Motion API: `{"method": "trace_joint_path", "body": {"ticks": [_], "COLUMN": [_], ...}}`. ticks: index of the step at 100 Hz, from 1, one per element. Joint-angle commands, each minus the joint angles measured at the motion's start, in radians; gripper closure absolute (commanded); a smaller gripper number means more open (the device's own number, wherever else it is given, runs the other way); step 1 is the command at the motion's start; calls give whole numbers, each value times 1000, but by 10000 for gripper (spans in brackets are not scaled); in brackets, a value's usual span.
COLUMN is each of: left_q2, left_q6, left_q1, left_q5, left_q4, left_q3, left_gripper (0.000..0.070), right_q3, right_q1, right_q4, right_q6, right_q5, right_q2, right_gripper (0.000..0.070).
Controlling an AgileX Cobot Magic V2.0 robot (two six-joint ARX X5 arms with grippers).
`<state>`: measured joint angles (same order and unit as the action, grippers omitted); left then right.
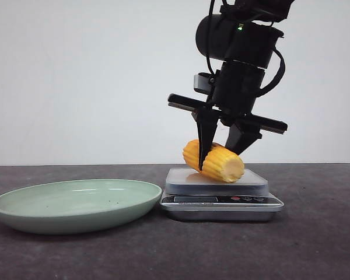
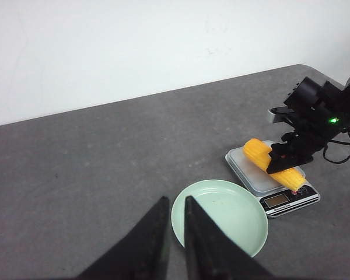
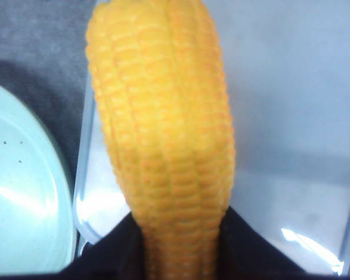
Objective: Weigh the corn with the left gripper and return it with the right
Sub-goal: 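Close the right gripper on the corn and lift it, then carry the corn with the right gripper and lower it onto the plate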
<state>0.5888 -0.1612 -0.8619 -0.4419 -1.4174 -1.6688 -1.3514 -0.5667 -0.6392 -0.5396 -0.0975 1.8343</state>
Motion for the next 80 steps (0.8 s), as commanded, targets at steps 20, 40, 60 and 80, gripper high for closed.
{"method": "trace_joint_path", "body": {"ticks": [20,40,60,80], "left_q2": [9,9,9,9], "left_q6": [-17,-16,-16,-16], "left_q1": [-10,-10,-10,-10], "left_q5": [0,0,-3,-3], "left_q4": [-26,-25,-19,-17], "left_q3": [-18,-18,-18,-18], "left_gripper": [700,700,700,700], "right_q3": [-18,-18,-18,-18], "right_q1": [-6,-42,-137,-263], "right_q4": [88,219,351,449], "right_q6": [6,9,24,23], "right_q5": [76,59,42,45], "right_q2": [-105,-246,-352,-380], "right_gripper": [700,700,700,700]}}
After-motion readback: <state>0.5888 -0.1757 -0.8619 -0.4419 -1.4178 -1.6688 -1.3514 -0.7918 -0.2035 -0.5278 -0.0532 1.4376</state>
